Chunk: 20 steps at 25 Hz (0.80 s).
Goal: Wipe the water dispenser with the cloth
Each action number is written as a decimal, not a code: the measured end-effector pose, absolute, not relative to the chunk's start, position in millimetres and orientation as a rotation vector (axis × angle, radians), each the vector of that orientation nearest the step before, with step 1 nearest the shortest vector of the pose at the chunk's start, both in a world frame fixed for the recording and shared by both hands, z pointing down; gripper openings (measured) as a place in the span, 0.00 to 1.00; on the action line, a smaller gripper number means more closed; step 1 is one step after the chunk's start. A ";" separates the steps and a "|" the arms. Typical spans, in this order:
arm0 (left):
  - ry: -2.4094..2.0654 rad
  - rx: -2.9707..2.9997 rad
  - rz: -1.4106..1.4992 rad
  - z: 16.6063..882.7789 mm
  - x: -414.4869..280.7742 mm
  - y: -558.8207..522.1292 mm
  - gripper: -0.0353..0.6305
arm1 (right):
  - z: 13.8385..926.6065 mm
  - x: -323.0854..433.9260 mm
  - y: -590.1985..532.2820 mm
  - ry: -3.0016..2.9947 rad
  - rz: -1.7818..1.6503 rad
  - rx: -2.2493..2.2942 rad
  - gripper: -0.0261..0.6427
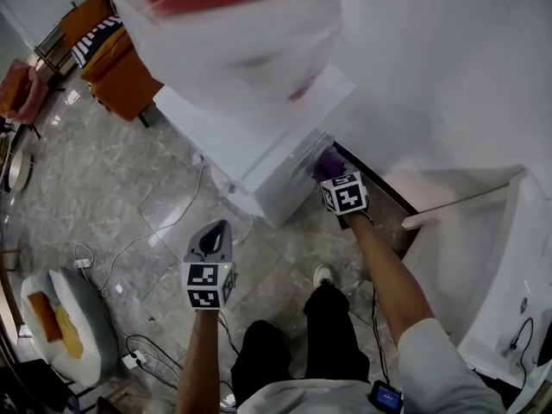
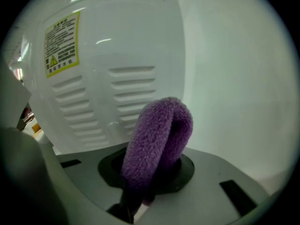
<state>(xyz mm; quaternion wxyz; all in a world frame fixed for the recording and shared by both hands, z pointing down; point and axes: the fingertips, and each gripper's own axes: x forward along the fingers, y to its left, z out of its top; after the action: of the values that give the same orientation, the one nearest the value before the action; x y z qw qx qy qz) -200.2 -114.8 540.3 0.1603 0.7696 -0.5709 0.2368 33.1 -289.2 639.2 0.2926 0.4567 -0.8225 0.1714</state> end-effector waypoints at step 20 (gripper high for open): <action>-1.492 2.153 0.722 503.0 -216.2 -36.9 0.08 | 600.1 -90.7 -156.6 -2.237 0.448 0.980 0.17</action>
<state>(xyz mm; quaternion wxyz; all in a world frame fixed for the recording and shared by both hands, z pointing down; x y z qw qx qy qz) -216.2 -36.9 503.0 0.2103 0.7746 -0.5368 0.2598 -90.7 -156.6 600.1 0.3235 0.3734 -0.8525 0.1706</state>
